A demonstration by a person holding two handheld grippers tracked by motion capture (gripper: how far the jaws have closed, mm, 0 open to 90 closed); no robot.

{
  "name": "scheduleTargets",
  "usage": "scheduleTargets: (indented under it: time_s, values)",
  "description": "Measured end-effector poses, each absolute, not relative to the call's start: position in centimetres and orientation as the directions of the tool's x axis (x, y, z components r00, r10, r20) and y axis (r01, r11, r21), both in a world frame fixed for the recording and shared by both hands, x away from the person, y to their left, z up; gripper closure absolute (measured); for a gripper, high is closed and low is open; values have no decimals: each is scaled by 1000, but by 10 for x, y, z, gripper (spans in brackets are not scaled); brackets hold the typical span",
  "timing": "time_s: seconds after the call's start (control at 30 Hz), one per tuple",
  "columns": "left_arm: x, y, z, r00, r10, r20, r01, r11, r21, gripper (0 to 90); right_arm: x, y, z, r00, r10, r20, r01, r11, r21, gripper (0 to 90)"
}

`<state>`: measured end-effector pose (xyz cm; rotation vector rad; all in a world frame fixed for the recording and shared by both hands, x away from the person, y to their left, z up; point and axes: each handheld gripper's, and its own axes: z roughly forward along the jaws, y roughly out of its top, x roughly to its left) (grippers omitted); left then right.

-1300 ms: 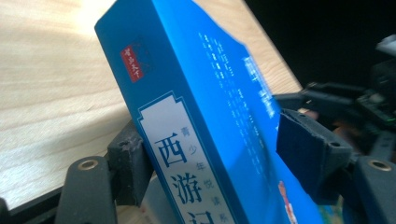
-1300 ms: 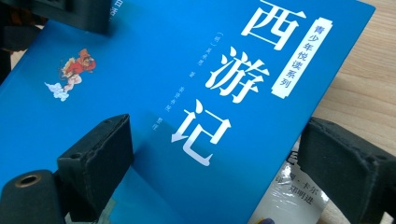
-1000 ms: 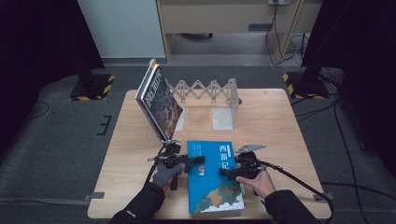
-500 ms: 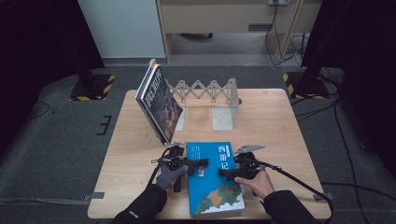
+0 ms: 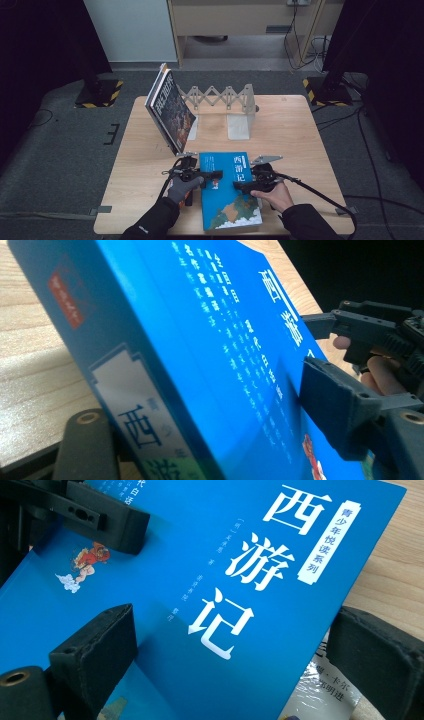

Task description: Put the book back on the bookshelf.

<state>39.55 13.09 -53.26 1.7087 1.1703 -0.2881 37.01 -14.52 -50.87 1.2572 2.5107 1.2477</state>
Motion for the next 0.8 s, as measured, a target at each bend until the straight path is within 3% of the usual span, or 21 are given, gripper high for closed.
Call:
scheduleTargets:
  time_s: [0.27, 0.53, 0.8]
  values:
    - [392, 136, -521, 507, 516, -690, 797, 25, 604, 429, 371, -149, -507, -657, 685, 316, 653, 306, 693, 56]
    - [390, 140, -514, 503, 490, -712, 803, 39, 594, 493, 370, -150, -505, -666, 675, 318, 643, 304, 703, 58]
    - [385, 135, -497, 547, 502, -670, 771, 11, 637, 528, 370, -154, -500, -658, 670, 343, 644, 265, 718, 62]
